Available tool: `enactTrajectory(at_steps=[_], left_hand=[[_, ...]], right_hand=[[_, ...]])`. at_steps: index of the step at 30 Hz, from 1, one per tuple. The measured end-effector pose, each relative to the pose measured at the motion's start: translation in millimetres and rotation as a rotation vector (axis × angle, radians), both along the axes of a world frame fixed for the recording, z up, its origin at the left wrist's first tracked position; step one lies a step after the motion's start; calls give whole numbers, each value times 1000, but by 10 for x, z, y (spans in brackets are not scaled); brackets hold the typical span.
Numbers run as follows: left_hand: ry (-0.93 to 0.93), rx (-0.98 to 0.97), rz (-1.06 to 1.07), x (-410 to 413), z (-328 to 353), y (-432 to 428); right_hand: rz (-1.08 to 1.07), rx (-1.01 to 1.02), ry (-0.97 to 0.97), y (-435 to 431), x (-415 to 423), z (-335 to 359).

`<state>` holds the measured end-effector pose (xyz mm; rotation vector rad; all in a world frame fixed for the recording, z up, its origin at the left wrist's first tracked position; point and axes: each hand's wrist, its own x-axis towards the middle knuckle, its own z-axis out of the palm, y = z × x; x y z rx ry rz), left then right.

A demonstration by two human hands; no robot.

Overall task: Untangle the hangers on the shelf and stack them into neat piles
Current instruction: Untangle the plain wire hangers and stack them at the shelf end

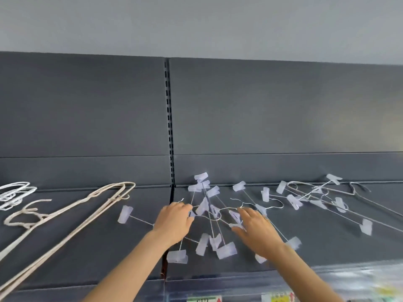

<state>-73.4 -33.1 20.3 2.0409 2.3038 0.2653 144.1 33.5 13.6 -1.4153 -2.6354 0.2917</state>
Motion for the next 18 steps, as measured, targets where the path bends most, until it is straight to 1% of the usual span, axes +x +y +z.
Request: enactTrajectory(at_steps=[7,15,18], left_hand=[[-34,-13,-114,761,-8,444],[-108,-11,-219,1392,-138,1207],[-146,-44,-263,1645,-185,1504]], right_hand=[[-147,-25,1,221,843,-50],[-301,-43,-30,649,1578,-114],[-366,-56,-45,825,1848,-110]])
